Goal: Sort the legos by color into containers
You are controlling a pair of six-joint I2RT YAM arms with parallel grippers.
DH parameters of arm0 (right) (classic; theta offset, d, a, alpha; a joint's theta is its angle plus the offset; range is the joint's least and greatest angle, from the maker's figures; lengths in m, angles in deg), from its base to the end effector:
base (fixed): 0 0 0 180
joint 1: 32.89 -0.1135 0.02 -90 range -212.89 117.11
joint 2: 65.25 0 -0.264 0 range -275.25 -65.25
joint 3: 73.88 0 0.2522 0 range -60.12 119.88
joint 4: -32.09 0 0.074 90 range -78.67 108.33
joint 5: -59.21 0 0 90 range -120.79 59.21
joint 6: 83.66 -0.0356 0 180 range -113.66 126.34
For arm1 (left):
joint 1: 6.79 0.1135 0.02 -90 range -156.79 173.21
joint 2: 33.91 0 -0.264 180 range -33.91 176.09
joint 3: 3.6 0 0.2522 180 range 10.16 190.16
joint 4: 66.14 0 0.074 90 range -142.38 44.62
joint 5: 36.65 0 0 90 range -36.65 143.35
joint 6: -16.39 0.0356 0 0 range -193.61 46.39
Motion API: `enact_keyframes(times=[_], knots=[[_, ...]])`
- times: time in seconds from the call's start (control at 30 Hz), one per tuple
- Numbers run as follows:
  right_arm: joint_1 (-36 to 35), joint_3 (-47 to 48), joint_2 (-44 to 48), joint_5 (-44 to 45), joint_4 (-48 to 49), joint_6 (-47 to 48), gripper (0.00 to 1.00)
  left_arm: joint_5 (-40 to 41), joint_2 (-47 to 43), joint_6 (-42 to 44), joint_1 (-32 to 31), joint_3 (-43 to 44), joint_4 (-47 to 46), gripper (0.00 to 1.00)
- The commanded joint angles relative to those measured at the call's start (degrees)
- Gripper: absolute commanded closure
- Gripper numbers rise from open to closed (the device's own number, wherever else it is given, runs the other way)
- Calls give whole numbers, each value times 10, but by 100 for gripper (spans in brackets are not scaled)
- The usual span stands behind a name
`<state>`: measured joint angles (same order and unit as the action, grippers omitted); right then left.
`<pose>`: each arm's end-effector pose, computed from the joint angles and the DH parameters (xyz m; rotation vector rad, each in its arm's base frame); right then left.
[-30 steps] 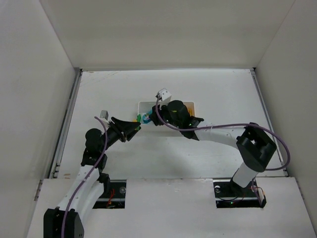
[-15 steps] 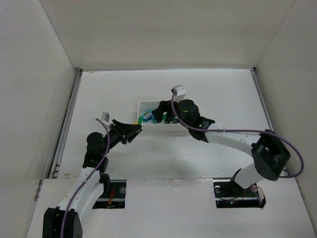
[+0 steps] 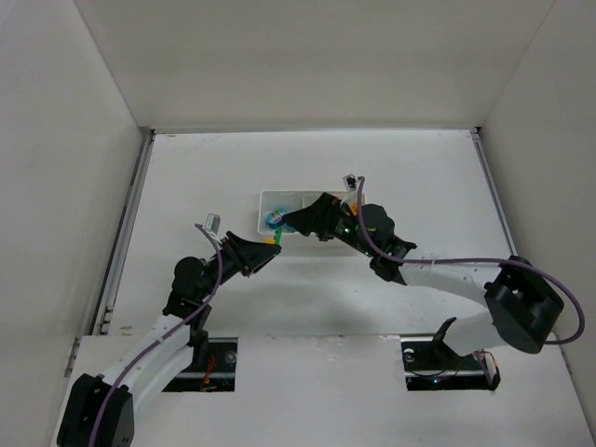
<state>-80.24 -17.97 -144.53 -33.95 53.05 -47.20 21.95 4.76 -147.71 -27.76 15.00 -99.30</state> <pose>0.2098 0.2307 0.2682 0.0498 1.8042 1.3655 0.1357 -0.0719 0.2156 -0.1993 1.6057 -1.7063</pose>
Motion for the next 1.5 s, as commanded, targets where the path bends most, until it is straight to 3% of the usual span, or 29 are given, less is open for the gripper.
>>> enact_keyframes(times=[0.0,0.37,0.5,0.93,1.17,1.3,1.47], knots=[[-9,-9,-13,-49,90,-62,3,17,-2,33,-18,12,-54,82],[-32,-3,-52,-92,155,-103,24,36,5,42,-50,18,-60,82],[-33,-4,-63,-87,159,-107,26,37,-1,42,-52,18,-60,82],[-34,-20,-60,-66,173,-115,67,45,-4,41,-55,17,-60,79],[-33,-27,-59,-61,168,-109,70,73,-15,43,-59,17,-46,47],[-31,-33,-59,-60,169,-109,70,73,-13,45,-57,17,-43,43],[-23,-40,-52,-61,167,-107,70,74,-21,44,-50,13,-33,47]])
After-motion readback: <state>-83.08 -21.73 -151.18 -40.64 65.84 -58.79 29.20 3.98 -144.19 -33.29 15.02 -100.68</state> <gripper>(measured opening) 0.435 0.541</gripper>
